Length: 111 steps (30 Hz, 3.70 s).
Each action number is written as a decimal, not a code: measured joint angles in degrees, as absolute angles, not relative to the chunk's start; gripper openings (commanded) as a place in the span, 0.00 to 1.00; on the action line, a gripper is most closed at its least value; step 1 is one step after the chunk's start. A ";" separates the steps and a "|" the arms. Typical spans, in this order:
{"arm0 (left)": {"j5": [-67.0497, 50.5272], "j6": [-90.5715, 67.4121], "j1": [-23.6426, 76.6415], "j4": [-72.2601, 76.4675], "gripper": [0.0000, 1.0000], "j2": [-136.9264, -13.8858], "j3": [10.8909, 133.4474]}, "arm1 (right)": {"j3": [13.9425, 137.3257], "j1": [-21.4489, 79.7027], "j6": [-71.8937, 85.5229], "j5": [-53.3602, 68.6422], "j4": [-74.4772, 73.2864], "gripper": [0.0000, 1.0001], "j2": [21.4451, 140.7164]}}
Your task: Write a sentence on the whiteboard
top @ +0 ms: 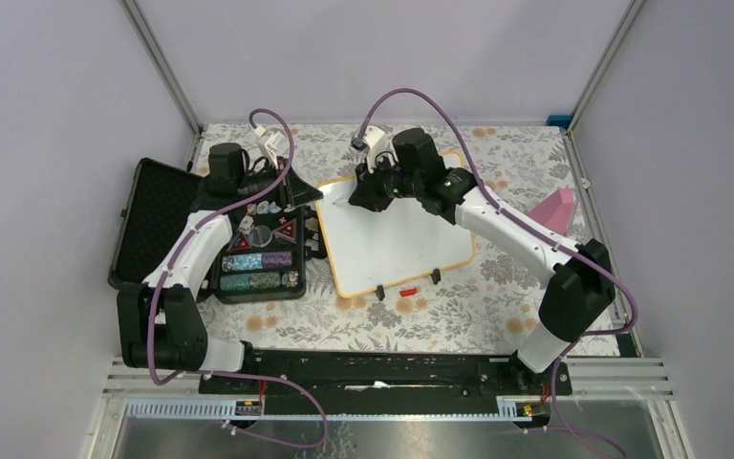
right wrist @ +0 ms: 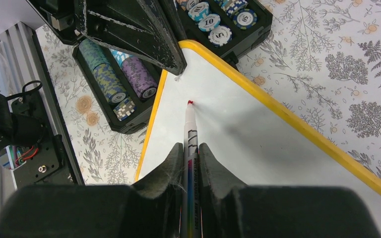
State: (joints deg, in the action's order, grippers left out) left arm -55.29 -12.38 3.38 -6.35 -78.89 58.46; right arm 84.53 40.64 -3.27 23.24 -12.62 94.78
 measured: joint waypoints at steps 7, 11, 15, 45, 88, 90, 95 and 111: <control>-55.29 -12.27 3.38 -6.35 0.00 -78.91 58.46 | 86.08 41.25 -3.27 23.57 -13.08 0.00 95.98; -55.29 -12.27 3.38 -6.35 0.00 -78.94 58.46 | 86.54 41.67 -3.38 23.59 -13.06 0.00 96.47; -55.27 -12.25 3.38 -6.35 0.00 -78.94 58.46 | 86.61 42.13 -3.68 23.59 -13.08 0.00 96.71; -55.05 -11.88 3.36 -6.74 0.00 -78.96 58.46 | 82.17 42.96 -6.66 21.69 -13.69 0.00 94.26; -55.09 -11.84 3.36 -6.81 0.00 -78.96 58.46 | 80.77 44.60 -5.91 26.11 -15.00 0.00 94.80; -55.11 -11.84 3.36 -6.81 0.00 -78.96 58.46 | 80.95 44.49 -5.91 27.00 -15.46 0.00 94.50; -55.11 -11.84 3.36 -6.81 0.00 -78.96 58.46 | 81.76 42.59 -5.28 30.04 -17.47 0.00 92.90; -55.24 -11.84 3.36 -6.87 0.00 -78.96 58.46 | 82.24 40.07 -5.39 30.44 -17.30 0.00 91.88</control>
State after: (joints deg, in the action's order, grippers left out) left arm -55.24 -11.84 3.36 -6.87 -78.96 58.46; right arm 82.24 40.07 -5.39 30.44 -17.30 91.88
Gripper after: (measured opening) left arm 0.110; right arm 0.175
